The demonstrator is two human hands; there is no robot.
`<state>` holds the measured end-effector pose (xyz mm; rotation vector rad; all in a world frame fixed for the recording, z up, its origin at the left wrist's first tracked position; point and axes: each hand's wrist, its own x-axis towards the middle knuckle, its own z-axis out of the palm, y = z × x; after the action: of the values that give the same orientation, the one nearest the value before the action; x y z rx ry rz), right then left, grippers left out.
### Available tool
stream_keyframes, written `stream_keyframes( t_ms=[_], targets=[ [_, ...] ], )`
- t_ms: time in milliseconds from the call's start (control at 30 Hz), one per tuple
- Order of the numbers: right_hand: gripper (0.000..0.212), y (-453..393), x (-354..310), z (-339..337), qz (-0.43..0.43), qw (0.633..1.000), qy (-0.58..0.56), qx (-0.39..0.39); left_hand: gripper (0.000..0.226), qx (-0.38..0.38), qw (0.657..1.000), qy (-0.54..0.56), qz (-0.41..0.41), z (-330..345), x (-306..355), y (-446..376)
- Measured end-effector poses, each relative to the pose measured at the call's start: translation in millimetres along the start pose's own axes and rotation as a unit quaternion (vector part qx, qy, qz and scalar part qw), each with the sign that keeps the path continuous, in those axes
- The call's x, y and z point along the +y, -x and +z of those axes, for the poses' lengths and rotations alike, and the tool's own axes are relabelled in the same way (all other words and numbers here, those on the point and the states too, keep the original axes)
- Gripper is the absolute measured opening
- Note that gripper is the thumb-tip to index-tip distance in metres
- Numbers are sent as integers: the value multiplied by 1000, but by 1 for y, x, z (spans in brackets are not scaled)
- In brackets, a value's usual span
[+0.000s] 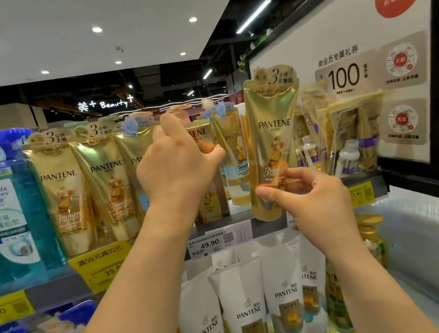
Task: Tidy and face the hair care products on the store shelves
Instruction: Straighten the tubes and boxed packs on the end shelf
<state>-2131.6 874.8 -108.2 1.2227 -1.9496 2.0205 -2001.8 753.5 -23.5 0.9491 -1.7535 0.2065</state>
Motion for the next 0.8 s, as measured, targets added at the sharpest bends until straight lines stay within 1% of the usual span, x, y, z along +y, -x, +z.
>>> stream_keyframes(
  t_ms=[100,200,333,433,600,700,800],
  targets=[
    [31,-7,-5,5,-4,1000,-15,-13,63,22,999,31,0,-7,-2,5],
    [29,-16,-9,12,2,999,-31,-22,64,59,996,71,6,-19,-7,5],
    [44,-25,-17,24,10,999,-20,-41,68,95,989,113,-9,-49,-13,-2],
    [43,-31,-22,43,2,996,45,-77,71,116,987,115,-12,-72,-19,-3],
    [37,-25,-29,75,0,984,118,-133,72,111,990,89,-13,-92,-31,7],
    [42,-21,-31,81,-20,974,184,-130,74,94,993,75,-18,-94,-41,13],
    [44,-22,-31,81,-20,965,221,-142,73,75,995,58,-27,-92,-48,21]
  ],
)
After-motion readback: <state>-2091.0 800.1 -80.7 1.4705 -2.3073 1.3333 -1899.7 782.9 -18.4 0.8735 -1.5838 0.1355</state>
